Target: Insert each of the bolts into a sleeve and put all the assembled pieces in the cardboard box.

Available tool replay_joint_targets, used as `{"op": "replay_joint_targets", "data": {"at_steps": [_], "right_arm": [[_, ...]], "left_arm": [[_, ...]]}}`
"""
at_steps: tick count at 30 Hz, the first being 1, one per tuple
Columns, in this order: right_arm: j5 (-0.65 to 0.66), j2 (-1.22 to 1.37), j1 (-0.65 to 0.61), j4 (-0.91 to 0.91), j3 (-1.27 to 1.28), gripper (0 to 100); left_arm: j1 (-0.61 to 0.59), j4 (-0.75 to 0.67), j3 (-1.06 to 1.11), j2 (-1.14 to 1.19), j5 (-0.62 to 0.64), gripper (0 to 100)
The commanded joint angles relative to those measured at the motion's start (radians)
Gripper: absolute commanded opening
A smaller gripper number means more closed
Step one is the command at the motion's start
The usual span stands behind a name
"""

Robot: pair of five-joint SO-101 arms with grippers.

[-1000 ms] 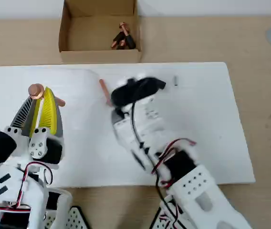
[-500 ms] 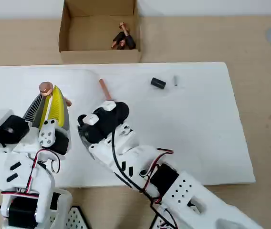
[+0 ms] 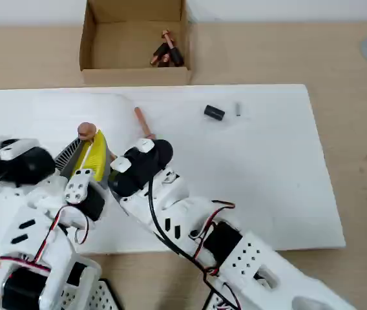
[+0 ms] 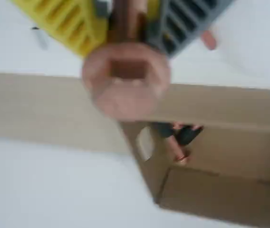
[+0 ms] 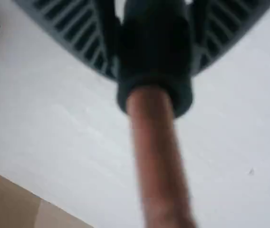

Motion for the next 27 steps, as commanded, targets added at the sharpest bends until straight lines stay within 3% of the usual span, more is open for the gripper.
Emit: {"op": "replay_joint_targets", "data": {"at_steps": [1, 15, 27], "right_arm": [[0.003, -0.039, -0.013, -0.032, -0.007, 0.9], [0.003, -0.041, -0.008, -0.032, -0.039, 0.9], [0.003, -0.038, -0.010, -0.032, -0.073, 0.9]], "left_arm": [[0.015, 0.002, -0.078, 0.008, 0.017, 0], [0.011, 0.127, -0.104, 0.007, -0.031, 0], [-0.075, 0.014, -0.049, 0.007, -0.032, 0]]}}
